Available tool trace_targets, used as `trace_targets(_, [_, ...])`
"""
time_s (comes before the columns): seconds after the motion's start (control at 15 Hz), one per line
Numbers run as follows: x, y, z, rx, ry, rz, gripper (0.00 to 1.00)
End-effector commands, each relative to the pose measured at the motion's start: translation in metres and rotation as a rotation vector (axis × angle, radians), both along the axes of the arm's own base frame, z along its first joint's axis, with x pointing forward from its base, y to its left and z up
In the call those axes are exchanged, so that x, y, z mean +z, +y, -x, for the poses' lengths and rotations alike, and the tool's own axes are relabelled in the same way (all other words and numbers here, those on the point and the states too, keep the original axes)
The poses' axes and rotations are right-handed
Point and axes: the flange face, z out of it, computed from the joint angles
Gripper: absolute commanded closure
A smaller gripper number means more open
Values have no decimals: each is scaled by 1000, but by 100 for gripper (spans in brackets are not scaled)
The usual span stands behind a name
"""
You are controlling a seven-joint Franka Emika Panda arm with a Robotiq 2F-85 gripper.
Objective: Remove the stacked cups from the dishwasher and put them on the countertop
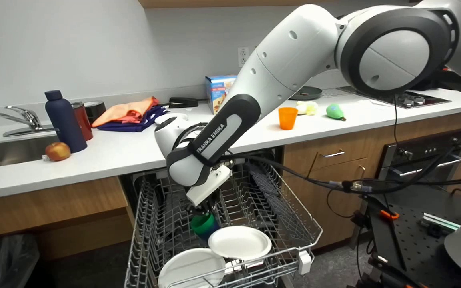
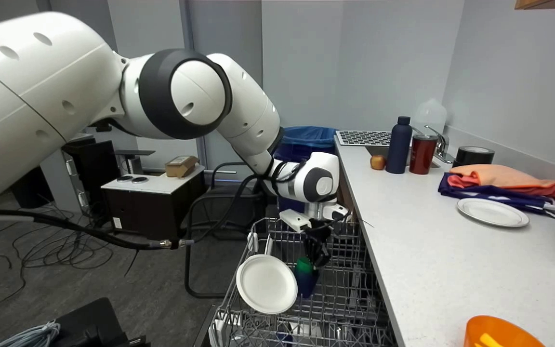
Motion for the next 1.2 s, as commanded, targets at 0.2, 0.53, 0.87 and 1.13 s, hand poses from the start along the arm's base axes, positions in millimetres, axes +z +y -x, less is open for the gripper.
trace_targets(0.2, [34,14,-1,134,-111,0,98])
trace_targets(0.53, [60,19,-5,189,-224,-23,98])
trace_targets(0.87, [75,23,-3,246,-293,-57,98])
trace_targets(1.13, [81,33,-5,381,-354,-89,98])
